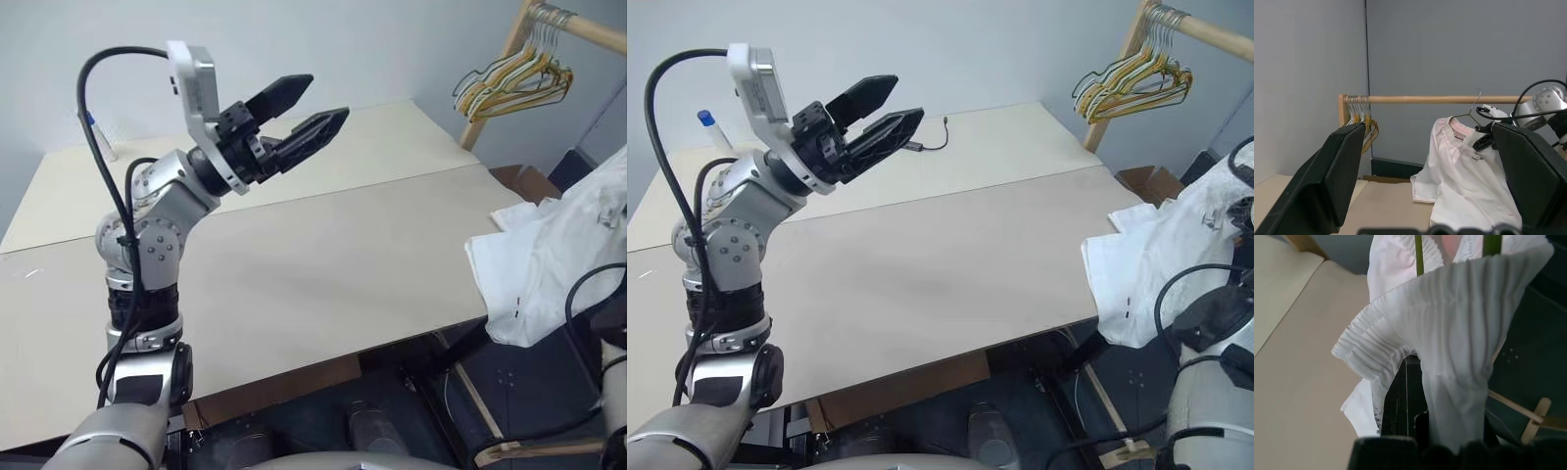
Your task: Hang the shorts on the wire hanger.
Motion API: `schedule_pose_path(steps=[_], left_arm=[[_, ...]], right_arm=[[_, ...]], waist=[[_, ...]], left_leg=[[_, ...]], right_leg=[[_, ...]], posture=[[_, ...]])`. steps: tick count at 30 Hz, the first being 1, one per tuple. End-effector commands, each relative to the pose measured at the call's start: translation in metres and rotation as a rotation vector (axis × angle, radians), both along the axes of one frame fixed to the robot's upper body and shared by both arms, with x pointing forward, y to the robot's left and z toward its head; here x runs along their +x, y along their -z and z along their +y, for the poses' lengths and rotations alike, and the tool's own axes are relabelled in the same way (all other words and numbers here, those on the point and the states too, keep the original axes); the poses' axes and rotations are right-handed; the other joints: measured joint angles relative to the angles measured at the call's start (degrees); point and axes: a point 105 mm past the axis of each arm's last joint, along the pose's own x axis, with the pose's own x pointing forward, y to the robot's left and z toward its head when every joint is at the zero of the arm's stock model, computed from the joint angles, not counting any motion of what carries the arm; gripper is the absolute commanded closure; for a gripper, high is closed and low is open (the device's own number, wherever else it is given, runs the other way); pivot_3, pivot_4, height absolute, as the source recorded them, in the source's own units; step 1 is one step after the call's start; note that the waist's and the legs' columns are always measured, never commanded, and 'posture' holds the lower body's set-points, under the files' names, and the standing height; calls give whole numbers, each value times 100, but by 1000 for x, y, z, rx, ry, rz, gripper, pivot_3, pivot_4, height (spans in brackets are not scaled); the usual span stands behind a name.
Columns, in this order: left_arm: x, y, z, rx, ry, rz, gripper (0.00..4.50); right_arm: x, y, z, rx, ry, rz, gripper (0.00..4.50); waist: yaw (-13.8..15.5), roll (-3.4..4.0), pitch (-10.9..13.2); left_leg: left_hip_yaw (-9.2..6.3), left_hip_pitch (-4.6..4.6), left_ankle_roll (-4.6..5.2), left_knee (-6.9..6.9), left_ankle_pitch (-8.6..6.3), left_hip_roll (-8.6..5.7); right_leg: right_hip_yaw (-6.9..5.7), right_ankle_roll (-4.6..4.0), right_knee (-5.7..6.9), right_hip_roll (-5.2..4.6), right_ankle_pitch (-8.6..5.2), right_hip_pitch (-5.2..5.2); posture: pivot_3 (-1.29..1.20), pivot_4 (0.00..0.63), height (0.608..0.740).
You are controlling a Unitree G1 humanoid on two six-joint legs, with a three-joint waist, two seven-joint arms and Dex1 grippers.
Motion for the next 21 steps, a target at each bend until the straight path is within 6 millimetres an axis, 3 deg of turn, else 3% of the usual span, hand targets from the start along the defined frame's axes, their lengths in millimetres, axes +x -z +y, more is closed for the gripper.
schedule_pose_path(steps=[1, 7, 12, 16, 21], left_arm=[[-10, -5, -4, 2, 40, -31, 15], [-13, 0, -8, 29, 74, -29, 15], [-14, 1, -9, 34, 85, -32, 15], [-15, 1, -9, 39, 90, -33, 0], [-15, 1, -9, 45, 88, -34, 0]], right_arm=[[-9, -19, -25, -15, 118, -79, 4500], [-13, -8, -37, 40, 164, -73, 4500], [-9, 7, -33, 40, 119, -31, 4500], [-7, 13, -28, 19, 97, -6, 3408], [-8, 12, -32, -106, 125, 23, 1644]], waist=[[4, 1, 0], [-44, 2, 2], [-64, 4, 4], [-55, 5, 4], [-51, 7, 3]], left_leg=[[0, 1, 0, -3, 0, -1], [16, 26, 0, -35, 0, -2], [17, 55, 10, -42, -6, -2], [12, 57, 10, -35, -6, -9], [12, 57, 10, -37, -5, -11]], right_leg=[[1, 0, -2, 0, 0, 0], [21, 4, -31, 3, 3, 14], [24, 16, -76, 4, 8, 82], [39, 23, -81, 10, 11, 84], [42, 27, -77, 10, 12, 81]], posture=[[-152, 0, 740], [-157, 0, 740], [-158, 0, 740], [-157, 0, 740], [-149, 0, 740]])
